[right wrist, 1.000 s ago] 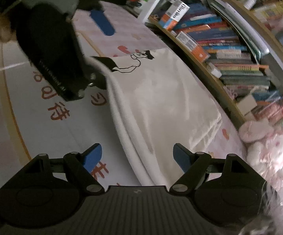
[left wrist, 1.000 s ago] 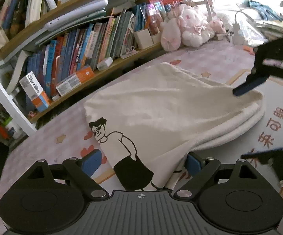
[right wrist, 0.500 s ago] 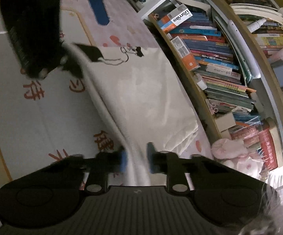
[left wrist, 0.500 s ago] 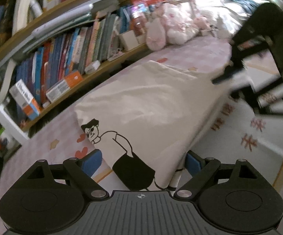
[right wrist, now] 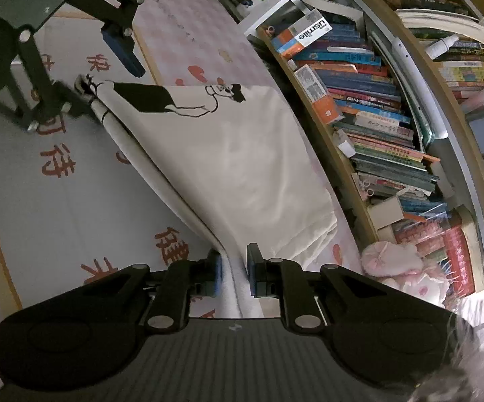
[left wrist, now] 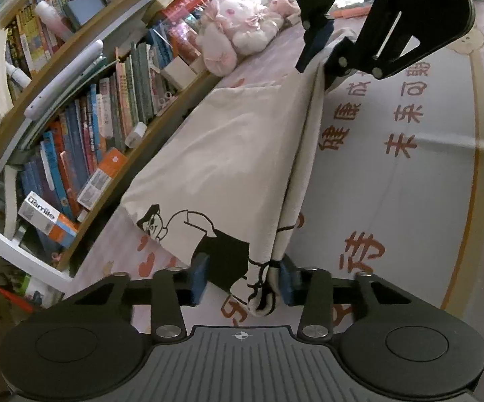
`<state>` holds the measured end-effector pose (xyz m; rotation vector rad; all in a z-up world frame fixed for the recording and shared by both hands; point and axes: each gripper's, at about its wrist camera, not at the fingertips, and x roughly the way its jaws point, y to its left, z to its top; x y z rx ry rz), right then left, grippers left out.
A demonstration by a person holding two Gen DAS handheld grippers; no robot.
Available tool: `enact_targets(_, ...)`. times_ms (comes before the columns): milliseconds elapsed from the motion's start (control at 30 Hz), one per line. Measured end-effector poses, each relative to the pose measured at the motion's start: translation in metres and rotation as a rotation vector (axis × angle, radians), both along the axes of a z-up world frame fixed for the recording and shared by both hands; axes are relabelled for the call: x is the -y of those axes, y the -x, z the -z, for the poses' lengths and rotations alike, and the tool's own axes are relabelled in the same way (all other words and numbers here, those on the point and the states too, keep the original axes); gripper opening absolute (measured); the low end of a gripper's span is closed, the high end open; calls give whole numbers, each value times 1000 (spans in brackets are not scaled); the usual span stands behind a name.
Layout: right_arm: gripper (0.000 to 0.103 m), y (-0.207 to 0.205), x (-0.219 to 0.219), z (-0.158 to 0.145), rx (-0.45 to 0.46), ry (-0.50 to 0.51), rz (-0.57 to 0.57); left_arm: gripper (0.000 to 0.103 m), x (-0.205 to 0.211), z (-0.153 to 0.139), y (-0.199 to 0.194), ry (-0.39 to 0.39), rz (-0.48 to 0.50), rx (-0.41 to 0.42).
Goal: Fold clothes
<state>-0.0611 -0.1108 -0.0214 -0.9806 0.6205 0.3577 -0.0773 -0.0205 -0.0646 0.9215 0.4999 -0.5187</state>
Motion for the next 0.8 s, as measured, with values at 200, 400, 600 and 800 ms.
enact_targets(200,34,5,10,19,-14,75,-12,11,2,3,2,-37,67,-15)
enact_targets(400,22,6,28,29,-63,108,-25,8,-2,-8,-5,-16,72,-65)
enact_targets(600,9,12,36,17,-135,48,-44,6,-5,-25,-4,23,65,-148)
enact_targets(800,9,36,50,-25,-299,-91,-69,6,-20,-62,19,74,117,-300)
